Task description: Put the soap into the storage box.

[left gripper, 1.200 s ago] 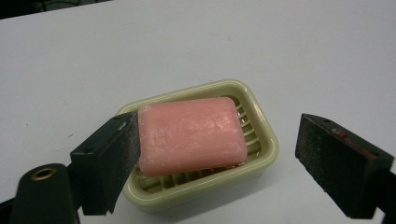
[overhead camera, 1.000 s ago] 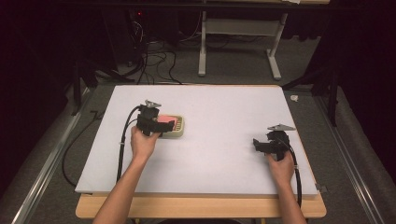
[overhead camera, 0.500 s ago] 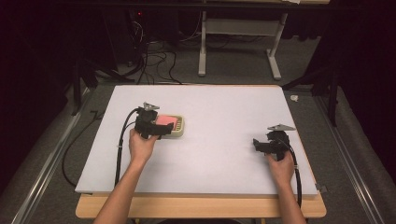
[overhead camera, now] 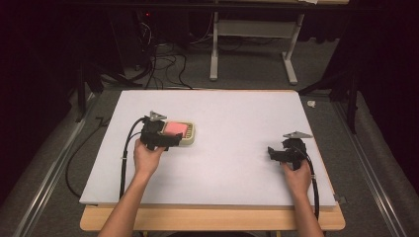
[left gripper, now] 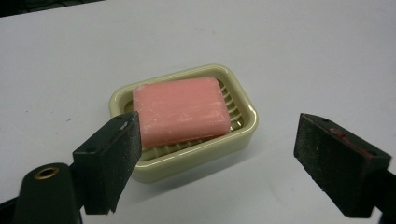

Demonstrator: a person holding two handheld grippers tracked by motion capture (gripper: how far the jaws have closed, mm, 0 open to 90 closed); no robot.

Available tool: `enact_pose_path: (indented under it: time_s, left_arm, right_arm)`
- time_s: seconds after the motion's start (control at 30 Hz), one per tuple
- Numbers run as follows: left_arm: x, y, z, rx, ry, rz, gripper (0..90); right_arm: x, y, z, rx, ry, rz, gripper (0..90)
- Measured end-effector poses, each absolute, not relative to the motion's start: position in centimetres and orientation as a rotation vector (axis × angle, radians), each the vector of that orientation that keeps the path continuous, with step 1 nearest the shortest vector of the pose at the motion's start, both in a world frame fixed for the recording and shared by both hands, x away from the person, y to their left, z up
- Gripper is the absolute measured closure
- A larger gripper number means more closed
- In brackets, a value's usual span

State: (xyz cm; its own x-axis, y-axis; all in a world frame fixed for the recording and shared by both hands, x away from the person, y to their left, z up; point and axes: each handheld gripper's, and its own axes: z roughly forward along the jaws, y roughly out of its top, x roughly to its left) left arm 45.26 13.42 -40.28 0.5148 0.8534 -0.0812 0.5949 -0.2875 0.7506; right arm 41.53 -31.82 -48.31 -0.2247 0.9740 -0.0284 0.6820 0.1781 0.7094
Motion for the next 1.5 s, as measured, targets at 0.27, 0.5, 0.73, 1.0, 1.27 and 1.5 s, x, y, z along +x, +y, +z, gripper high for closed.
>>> enact_pose_path:
  time_s: [0.27,0.5,0.73,1.0,1.27,1.5]
  left_arm:
    - [44.8,14.0,-40.3,1.990,1.180,0.426,16.4]
    - [44.4,14.2,-40.3,1.986,1.175,0.425,16.4]
    - [43.8,14.3,-40.3,1.977,1.162,0.414,16.4]
    - [43.2,14.6,-40.4,1.975,1.148,0.410,16.3]
    - [42.7,14.7,-40.5,1.979,1.136,0.395,16.3]
    - [42.3,14.7,-40.5,1.972,1.123,0.378,16.3]
  right_arm:
    - [41.5,-31.8,-48.3,1.553,1.977,0.797,16.3]
    - [41.5,-31.8,-48.3,1.553,1.976,0.797,16.3]
    - [41.5,-31.8,-48.3,1.553,1.977,0.797,16.3]
    - [41.5,-31.8,-48.3,1.553,1.976,0.797,16.2]
    - [41.5,-31.8,-48.3,1.554,1.976,0.796,16.3]
    - [41.5,-31.8,-48.3,1.554,1.976,0.797,16.2]
